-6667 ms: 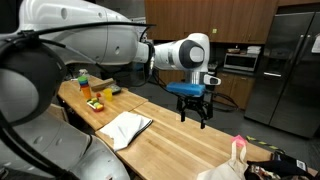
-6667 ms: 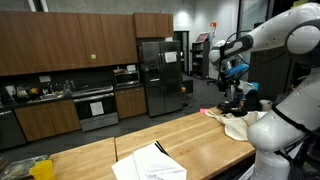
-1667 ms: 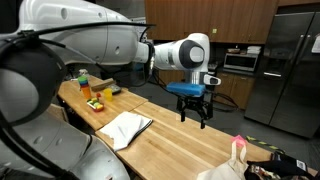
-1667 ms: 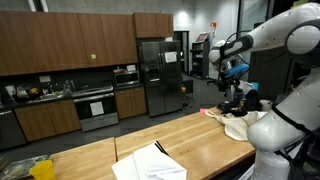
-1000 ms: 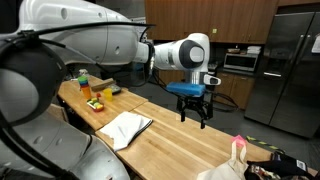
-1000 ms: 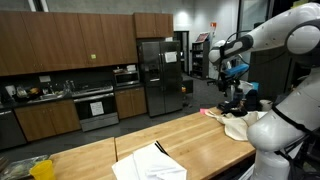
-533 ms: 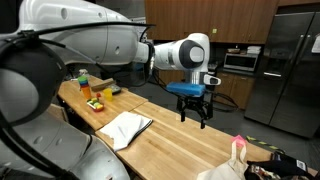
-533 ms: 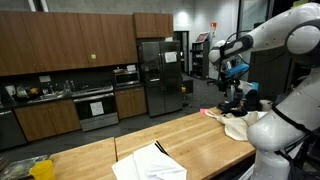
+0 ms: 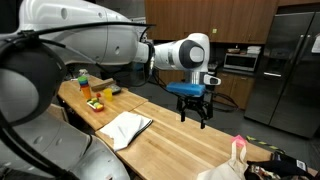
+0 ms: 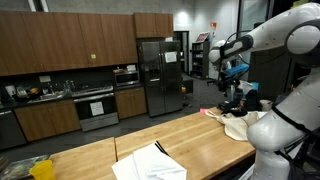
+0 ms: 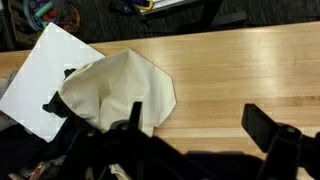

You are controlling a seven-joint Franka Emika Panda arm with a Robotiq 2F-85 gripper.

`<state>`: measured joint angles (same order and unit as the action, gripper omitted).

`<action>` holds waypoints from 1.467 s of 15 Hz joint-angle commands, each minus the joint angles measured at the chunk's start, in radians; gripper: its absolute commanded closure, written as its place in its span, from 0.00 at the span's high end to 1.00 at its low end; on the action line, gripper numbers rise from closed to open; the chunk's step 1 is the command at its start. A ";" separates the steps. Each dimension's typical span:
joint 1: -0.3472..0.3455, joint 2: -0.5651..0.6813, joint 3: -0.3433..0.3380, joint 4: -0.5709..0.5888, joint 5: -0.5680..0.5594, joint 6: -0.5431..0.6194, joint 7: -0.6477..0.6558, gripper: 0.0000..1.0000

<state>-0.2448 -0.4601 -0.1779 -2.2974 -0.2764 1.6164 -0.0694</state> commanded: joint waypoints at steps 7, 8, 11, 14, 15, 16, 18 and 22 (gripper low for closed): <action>0.035 0.039 -0.004 0.025 0.027 -0.016 -0.002 1.00; 0.059 0.062 -0.005 0.045 0.063 -0.028 -0.039 1.00; 0.151 0.158 0.035 0.126 0.152 -0.038 -0.124 1.00; 0.236 0.299 0.091 0.256 0.236 -0.060 -0.172 1.00; 0.199 0.188 0.077 0.141 0.200 -0.013 -0.124 1.00; 0.221 0.231 0.096 0.178 0.215 -0.018 -0.128 1.00; 0.238 0.290 0.115 0.224 0.221 -0.026 -0.133 1.00; 0.229 0.309 0.102 0.243 0.221 -0.037 -0.157 1.00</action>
<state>-0.0062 -0.1523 -0.0852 -2.0566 -0.0562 1.5821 -0.2260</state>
